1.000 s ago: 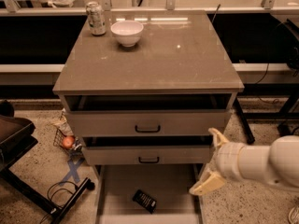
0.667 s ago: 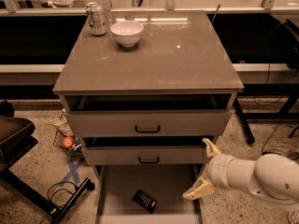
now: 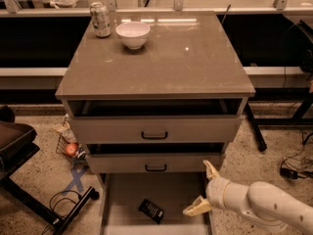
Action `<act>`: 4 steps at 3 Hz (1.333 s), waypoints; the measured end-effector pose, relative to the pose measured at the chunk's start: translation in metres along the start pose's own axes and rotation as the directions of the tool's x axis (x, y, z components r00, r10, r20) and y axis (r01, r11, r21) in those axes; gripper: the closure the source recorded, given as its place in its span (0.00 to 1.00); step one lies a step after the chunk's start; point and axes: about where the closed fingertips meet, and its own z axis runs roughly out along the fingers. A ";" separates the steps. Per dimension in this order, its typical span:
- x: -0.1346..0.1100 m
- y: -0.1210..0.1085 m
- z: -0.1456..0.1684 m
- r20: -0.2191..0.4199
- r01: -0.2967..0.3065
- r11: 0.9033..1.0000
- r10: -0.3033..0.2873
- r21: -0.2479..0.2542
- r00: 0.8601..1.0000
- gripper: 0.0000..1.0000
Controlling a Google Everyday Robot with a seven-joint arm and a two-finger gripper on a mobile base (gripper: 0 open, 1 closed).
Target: Pick rxbar chocolate from bottom drawer and place on counter
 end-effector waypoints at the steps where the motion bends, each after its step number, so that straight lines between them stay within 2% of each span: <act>1: 0.012 0.015 0.014 0.015 -0.037 0.999 0.037 -0.026 0.999 0.00; 2: 0.012 0.016 0.015 0.015 -0.037 0.999 0.038 -0.027 0.999 0.00; 3: 0.034 0.043 0.063 0.005 -0.047 0.995 0.047 -0.083 0.999 0.00; 4: 0.069 0.064 0.114 0.031 -0.094 0.987 0.099 -0.131 0.995 0.00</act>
Offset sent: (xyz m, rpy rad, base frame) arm -0.0072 0.0089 -0.0212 0.0352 0.0324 0.0022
